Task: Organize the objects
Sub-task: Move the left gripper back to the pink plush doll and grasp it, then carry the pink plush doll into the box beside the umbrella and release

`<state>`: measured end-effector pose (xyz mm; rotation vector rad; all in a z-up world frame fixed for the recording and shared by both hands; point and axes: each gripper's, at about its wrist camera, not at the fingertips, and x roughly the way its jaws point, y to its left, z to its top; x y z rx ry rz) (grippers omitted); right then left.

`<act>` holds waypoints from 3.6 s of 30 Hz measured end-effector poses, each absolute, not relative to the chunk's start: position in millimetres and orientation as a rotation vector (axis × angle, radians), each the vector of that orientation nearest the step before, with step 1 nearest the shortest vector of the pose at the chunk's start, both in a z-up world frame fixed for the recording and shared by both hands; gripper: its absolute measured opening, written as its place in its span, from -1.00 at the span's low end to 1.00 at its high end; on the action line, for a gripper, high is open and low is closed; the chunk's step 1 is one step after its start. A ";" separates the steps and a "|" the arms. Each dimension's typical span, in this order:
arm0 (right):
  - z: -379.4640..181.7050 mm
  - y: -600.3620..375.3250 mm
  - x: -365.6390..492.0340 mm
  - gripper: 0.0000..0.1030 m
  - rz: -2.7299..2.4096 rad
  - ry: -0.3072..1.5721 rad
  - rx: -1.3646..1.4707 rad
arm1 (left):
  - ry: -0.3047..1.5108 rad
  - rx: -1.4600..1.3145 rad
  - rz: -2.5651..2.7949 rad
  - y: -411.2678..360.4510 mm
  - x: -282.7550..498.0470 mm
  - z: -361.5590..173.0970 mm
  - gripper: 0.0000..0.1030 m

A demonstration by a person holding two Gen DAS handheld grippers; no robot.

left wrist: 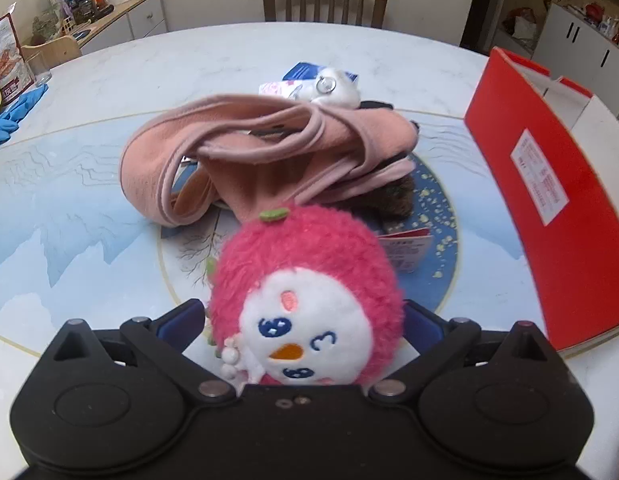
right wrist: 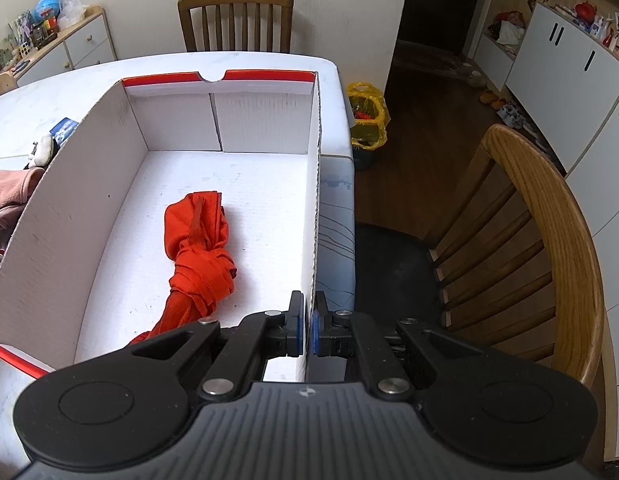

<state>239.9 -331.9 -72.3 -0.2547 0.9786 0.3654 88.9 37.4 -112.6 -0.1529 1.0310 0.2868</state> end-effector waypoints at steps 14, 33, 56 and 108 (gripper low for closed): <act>-73.2 -331.6 239.4 -0.92 0.365 0.977 -0.259 | 1.017 -0.110 0.286 28.2 90.3 -102.4 0.51; -71.4 -332.7 235.7 -0.93 0.383 0.966 -0.248 | 0.926 -0.097 0.109 -35.6 117.7 -20.3 0.51; -71.5 -332.1 234.4 -0.92 0.408 0.962 -0.253 | 0.894 0.028 -0.114 -148.5 191.3 -13.4 0.52; -74.8 -335.1 240.3 -0.92 0.415 0.976 -0.243 | 1.100 0.073 -0.169 -181.0 224.9 -70.6 0.69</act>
